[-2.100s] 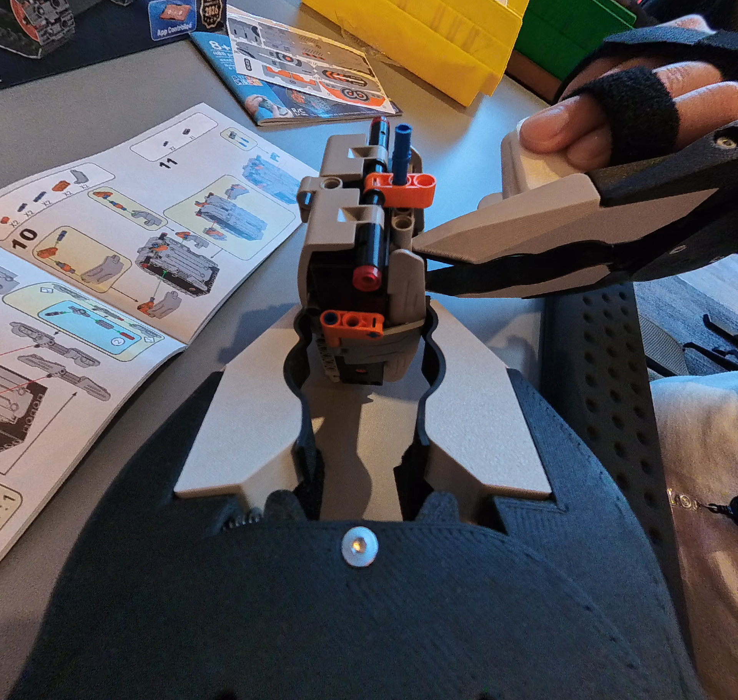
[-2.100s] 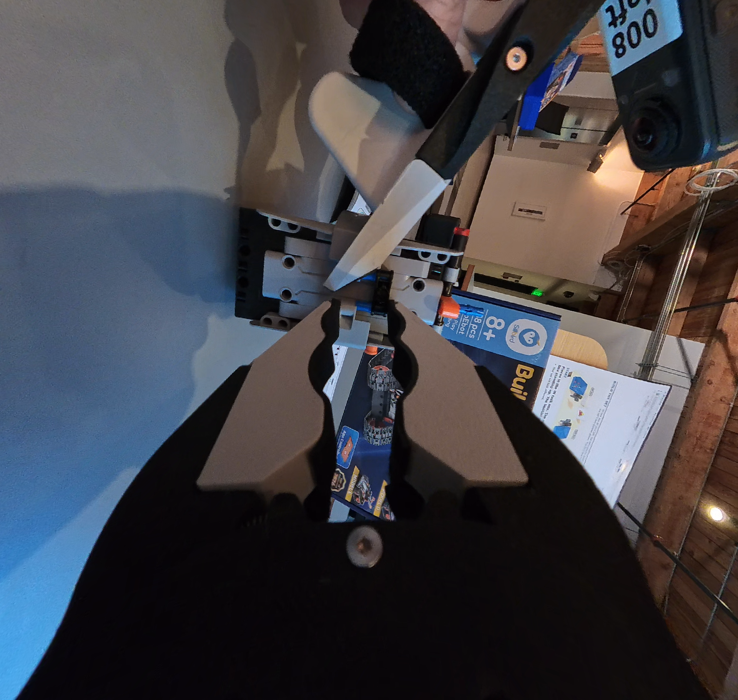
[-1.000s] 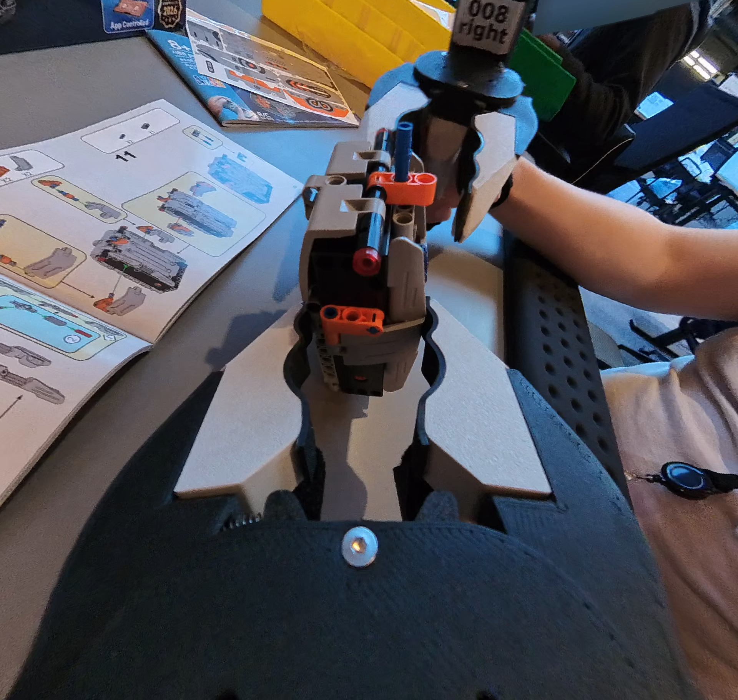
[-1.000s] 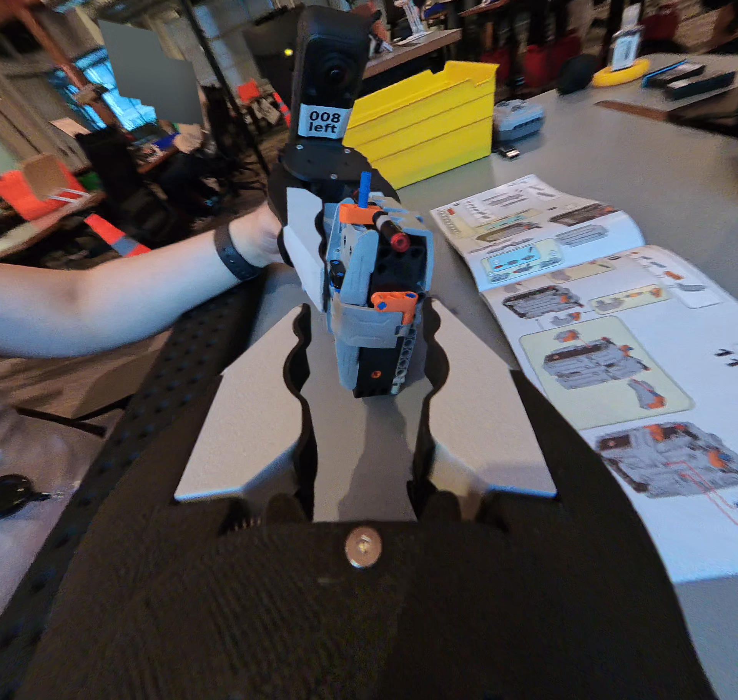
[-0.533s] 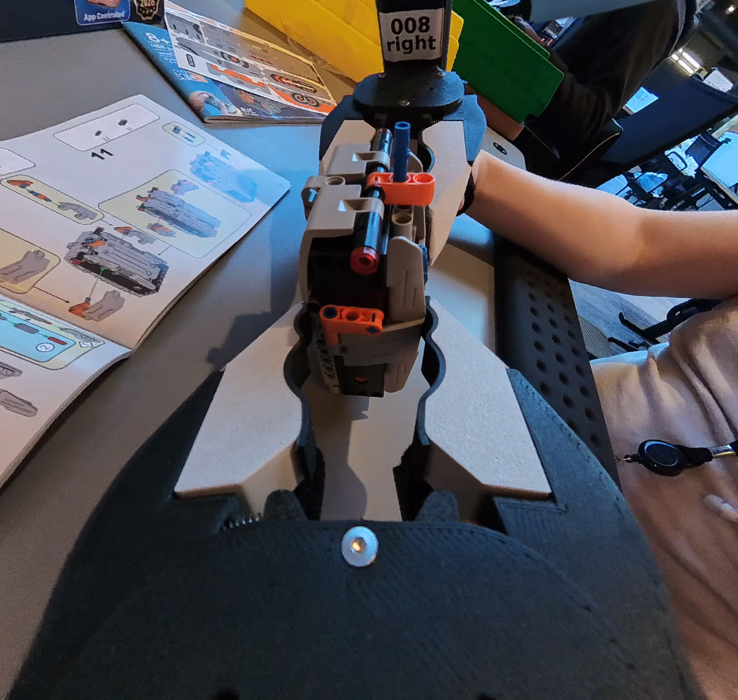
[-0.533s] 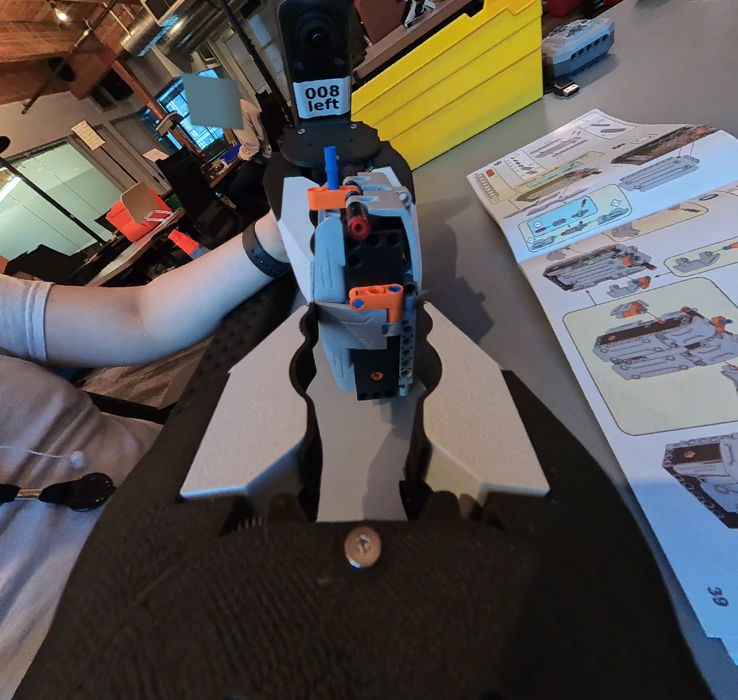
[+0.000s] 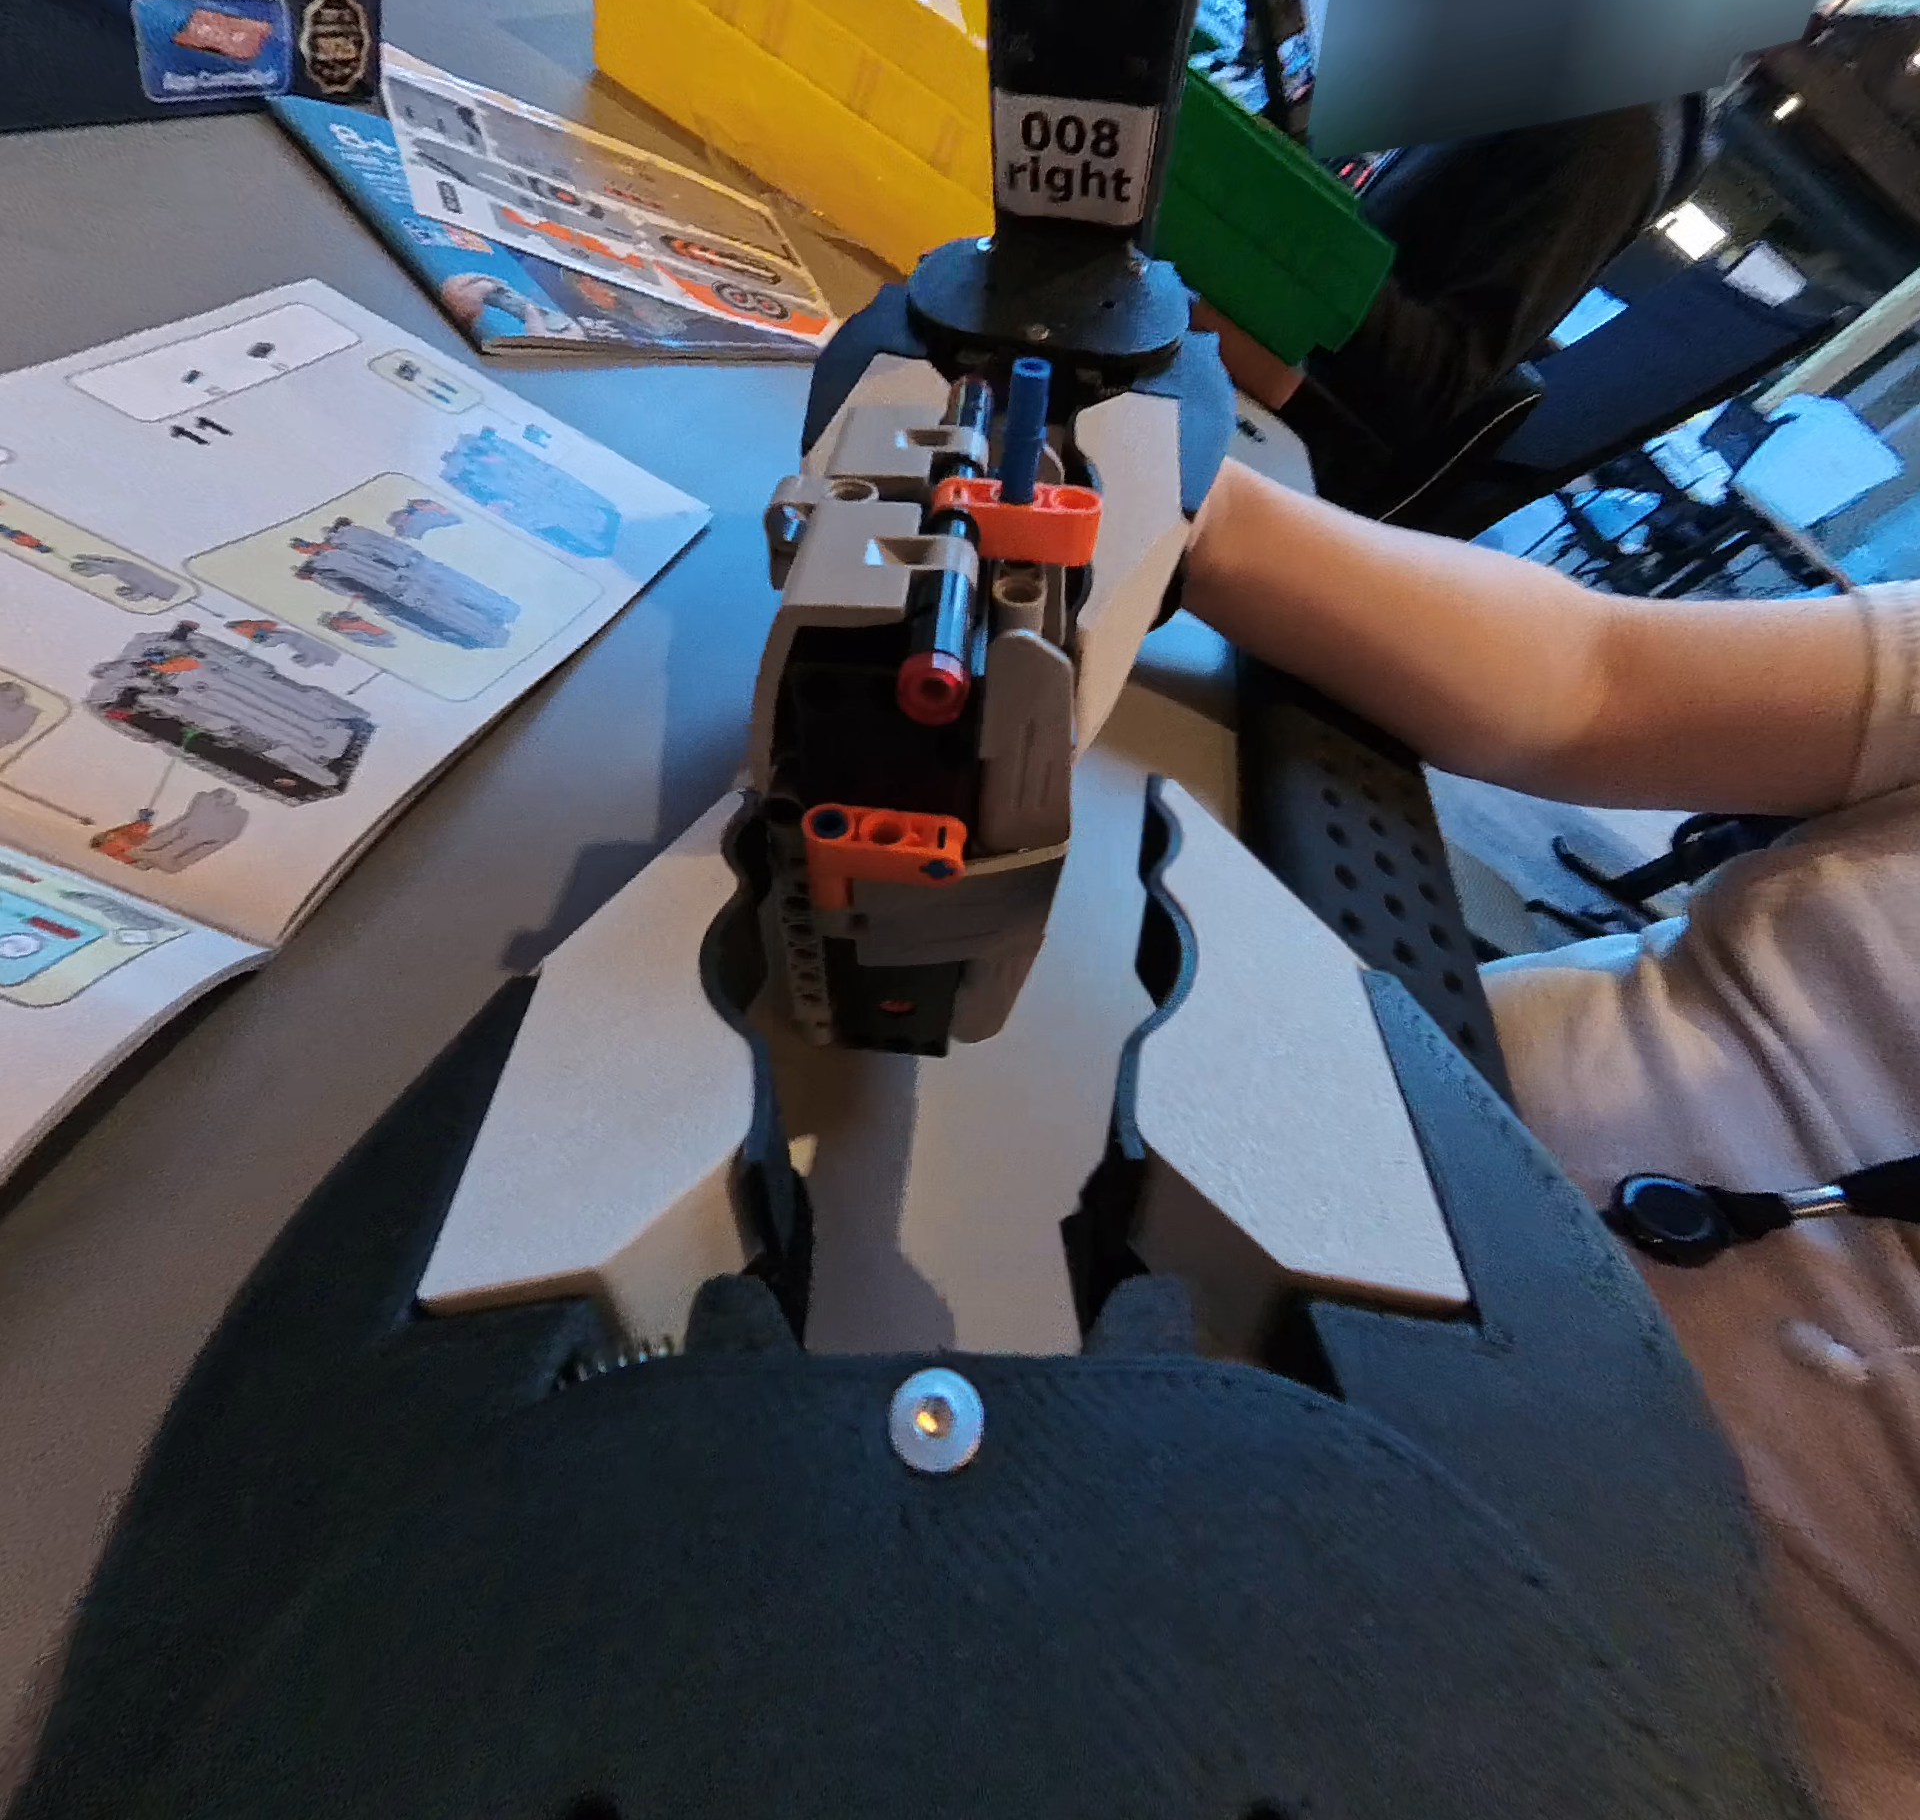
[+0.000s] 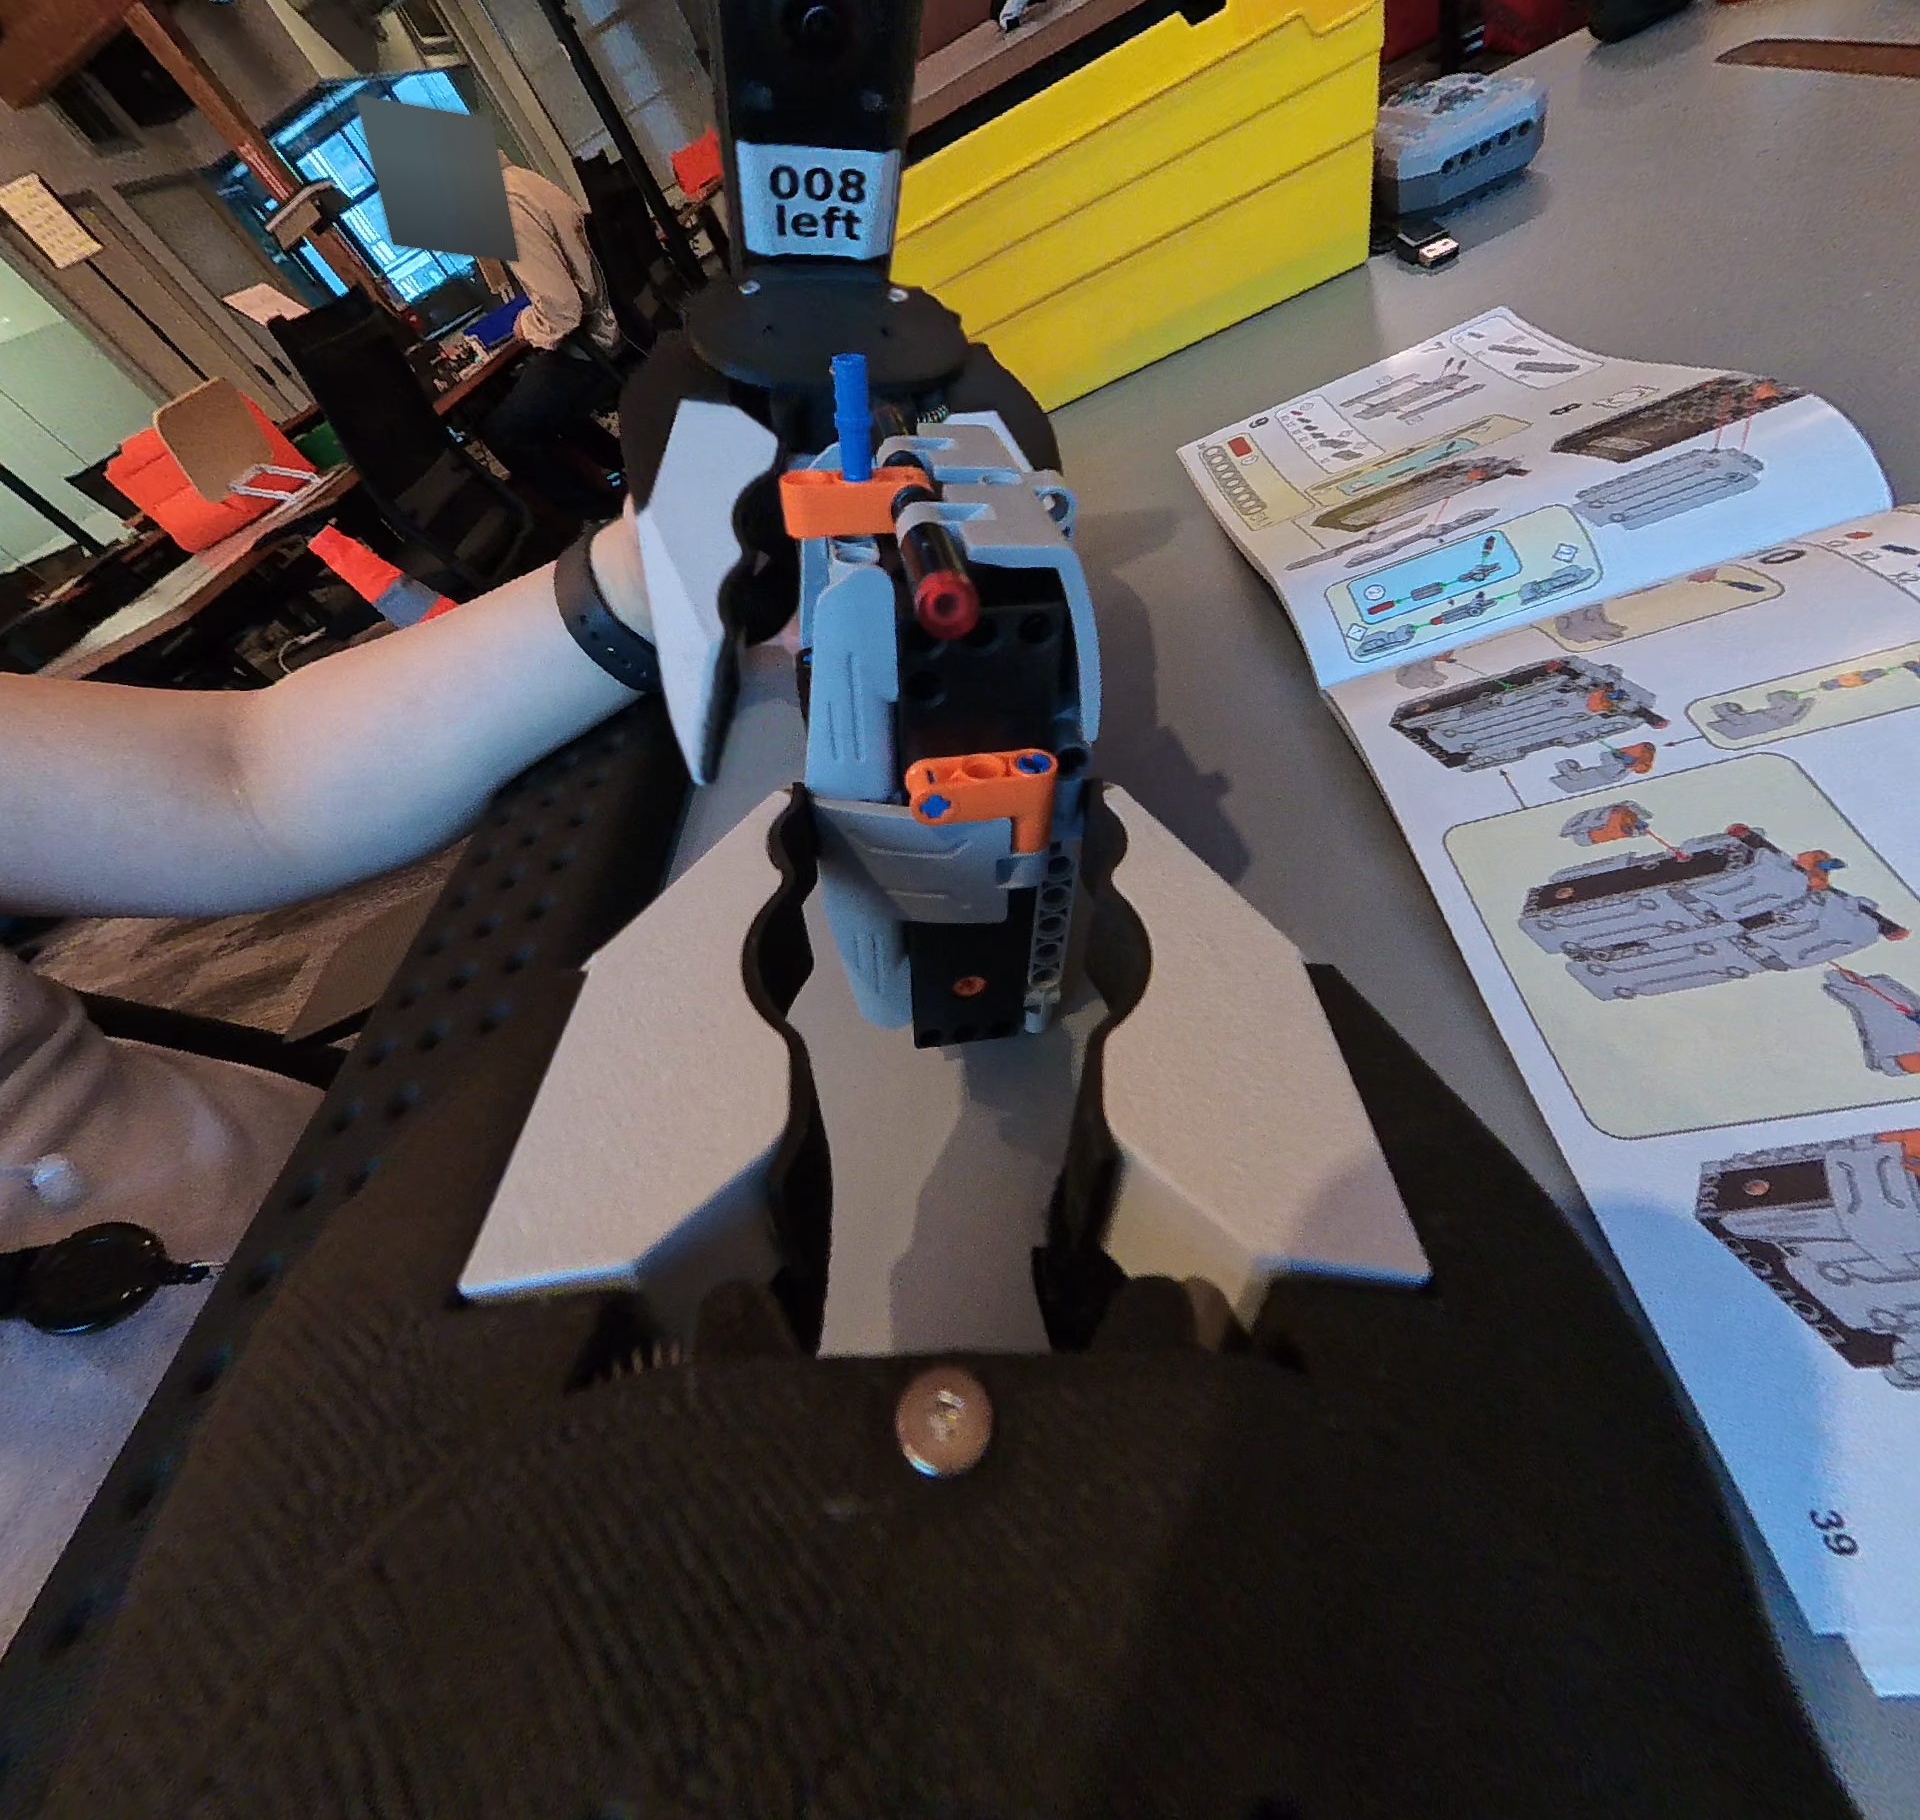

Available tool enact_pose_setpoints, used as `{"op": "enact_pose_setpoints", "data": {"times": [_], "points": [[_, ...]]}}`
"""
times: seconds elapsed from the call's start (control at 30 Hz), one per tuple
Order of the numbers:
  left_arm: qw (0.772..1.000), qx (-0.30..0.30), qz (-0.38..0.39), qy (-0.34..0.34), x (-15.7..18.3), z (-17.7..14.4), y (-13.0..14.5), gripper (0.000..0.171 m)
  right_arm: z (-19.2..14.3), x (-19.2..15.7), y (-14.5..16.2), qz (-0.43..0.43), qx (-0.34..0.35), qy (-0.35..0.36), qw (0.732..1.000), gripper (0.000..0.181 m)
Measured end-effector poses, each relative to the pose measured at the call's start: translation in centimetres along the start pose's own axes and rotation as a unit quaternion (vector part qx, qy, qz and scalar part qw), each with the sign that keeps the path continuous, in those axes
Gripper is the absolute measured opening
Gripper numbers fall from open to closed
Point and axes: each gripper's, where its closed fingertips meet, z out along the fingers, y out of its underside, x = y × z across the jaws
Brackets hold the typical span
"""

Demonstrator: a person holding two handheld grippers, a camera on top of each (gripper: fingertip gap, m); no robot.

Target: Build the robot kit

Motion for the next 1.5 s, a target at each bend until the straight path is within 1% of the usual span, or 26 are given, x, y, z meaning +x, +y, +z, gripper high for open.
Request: {"op": "enact_pose_setpoints", "data": {"times": [0.1,0.17,0.23,0.37,0.47,0.83,1.07,1.13,1.2,1.27,1.3,1.33,1.4,1.43,1.47,1.5], "points": [[0.998,0.026,-0.050,0.022,0.0,-0.1,-0.6,0.072,0.0,0.0,0.0,-0.007,0.000,0.005,1.000,0.051],[0.997,0.037,-0.067,0.023,-0.2,-0.2,-0.9,0.068,0.1,0.0,0.0,-0.012,0.000,0.007,1.000,0.051],[0.997,0.041,-0.058,0.009,-0.4,-0.3,-1.0,0.063,0.1,0.0,0.0,-0.013,-0.001,0.009,1.000,0.051],[0.997,0.050,-0.053,0.002,-0.4,-0.6,-1.2,0.064,0.1,0.0,0.0,-0.006,0.000,0.007,1.000,0.051],[0.997,0.056,-0.062,-0.002,-0.8,-0.8,-1.3,0.055,0.1,0.2,-0.1,0.003,0.001,0.005,1.000,0.051],[0.997,0.055,-0.058,-0.010,-1.2,-0.7,-1.3,0.054,0.1,0.5,-0.2,0.023,0.000,0.002,1.000,0.051],[0.998,0.038,-0.020,-0.051,-1.6,-0.7,-1.1,0.054,0.1,0.7,-0.2,0.032,0.001,0.005,0.999,0.051],[0.995,0.040,0.010,-0.086,-2.0,-1.6,-1.3,0.058,0.0,0.9,-0.3,0.037,0.001,0.007,0.999,0.051],[0.990,0.047,0.060,-0.123,-1.4,-2.8,-1.8,0.063,-0.1,1.0,-0.3,0.041,0.002,0.010,0.999,0.051],[0.972,0.042,0.142,-0.184,-0.8,-4.0,-2.0,0.062,-0.1,1.1,-0.3,0.041,0.001,0.012,0.999,0.051],[0.955,0.031,0.191,-0.225,-0.6,-4.4,-1.9,0.061,-0.1,1.1,-0.3,0.041,0.001,0.012,0.999,0.051],[0.931,0.015,0.239,-0.274,-0.5,-4.9,-1.8,0.062,-0.1,1.1,-0.3,0.041,0.000,0.012,0.999,0.051],[0.867,-0.016,0.341,-0.363,-0.4,-5.4,-1.6,0.058,-0.1,1.1,-0.4,0.041,-0.002,0.012,0.999,0.051],[0.837,-0.037,0.388,-0.385,-0.1,-5.2,-1.4,0.053,0.0,1.2,-0.4,0.042,-0.002,0.012,0.999,0.051],[0.815,-0.065,0.419,-0.395,0.0,-4.7,-0.9,0.047,0.0,1.2,-0.4,0.042,-0.003,0.013,0.999,0.051],[0.802,-0.093,0.437,-0.397,0.1,-4.1,-0.5,0.047,0.0,1.2,-0.4,0.042,-0.003,0.013,0.999,0.051]]}}
